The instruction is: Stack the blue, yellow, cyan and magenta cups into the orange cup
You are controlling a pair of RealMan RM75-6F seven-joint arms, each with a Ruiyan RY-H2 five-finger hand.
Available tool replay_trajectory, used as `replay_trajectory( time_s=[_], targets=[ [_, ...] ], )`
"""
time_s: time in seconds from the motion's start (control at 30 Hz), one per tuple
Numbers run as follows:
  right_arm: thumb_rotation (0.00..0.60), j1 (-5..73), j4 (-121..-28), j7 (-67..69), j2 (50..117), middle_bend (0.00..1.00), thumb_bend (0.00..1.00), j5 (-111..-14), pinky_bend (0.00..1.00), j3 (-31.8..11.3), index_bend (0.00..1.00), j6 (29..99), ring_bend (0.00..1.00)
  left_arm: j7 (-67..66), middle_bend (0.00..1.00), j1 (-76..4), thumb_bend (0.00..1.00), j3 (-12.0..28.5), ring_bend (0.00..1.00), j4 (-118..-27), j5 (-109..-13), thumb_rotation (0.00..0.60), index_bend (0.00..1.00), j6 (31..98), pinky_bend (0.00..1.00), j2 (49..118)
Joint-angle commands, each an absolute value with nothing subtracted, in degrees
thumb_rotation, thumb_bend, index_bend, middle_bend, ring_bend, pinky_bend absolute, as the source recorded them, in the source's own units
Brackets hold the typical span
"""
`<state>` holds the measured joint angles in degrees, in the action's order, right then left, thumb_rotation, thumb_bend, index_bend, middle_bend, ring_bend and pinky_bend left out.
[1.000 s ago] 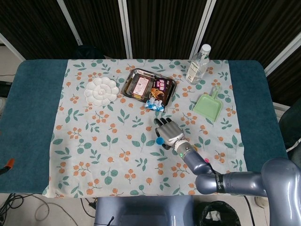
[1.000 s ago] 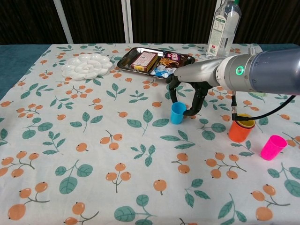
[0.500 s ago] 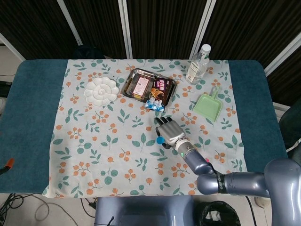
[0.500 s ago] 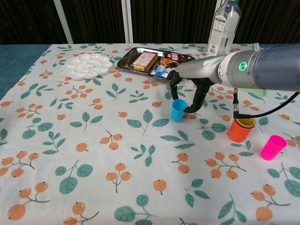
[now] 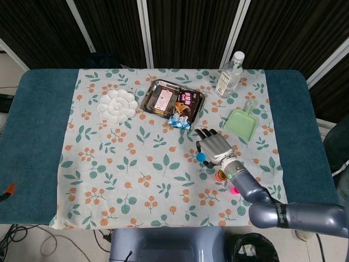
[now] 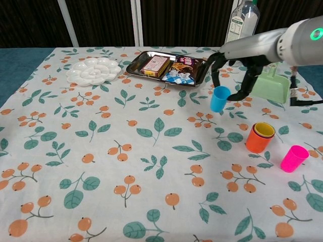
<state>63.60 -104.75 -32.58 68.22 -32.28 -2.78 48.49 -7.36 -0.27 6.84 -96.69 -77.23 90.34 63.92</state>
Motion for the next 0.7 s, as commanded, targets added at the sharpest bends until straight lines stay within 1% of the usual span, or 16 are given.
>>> replay_trajectory(
  time_s=[0.03, 0.1, 0.33, 0.5, 0.7],
  targets=[
    [0.6, 61.03, -109.68, -31.09, 61.78, 0.0, 0.42, -34.79, 0.11, -0.44, 0.51, 47.41, 0.05, -7.39, 0.1, -0.25, 0.19, 6.86, 0.0, -96.73, -77.22, 0.6, 0.17, 90.4, 0.0, 63.93],
    [0.6, 59.95, -111.69, -29.99, 58.69, 0.0, 0.42, -36.05, 0.11, 0.55, 0.51, 46.13, 0.05, -7.46, 0.1, -0.25, 0.19, 6.86, 0.0, -96.77, -77.27, 0.6, 0.17, 90.46, 0.0, 63.97],
    [0.6, 57.58, -115.64, -27.1, 52.41, 0.0, 0.42, -40.5, 0.11, 1.94, 0.51, 43.35, 0.05, -7.55, 0.1, -0.21, 0.19, 6.83, 0.0, -96.8, -77.25, 0.6, 0.17, 90.51, 0.0, 64.03],
    [0.6, 56.29, -117.17, -23.87, 50.37, 0.0, 0.42, -42.59, 0.12, 1.61, 0.51, 41.36, 0.05, -7.49, 0.1, -0.19, 0.19, 6.82, 0.0, -96.78, -77.23, 0.6, 0.17, 90.5, 0.0, 64.04],
    [0.6, 55.55, -116.48, -21.61, 50.11, 0.0, 0.42, -45.07, 0.11, 0.8, 0.51, 40.18, 0.05, -7.48, 0.1, -0.17, 0.19, 6.83, 0.0, -96.78, -77.3, 0.6, 0.17, 90.59, 0.0, 64.01]
  ],
)
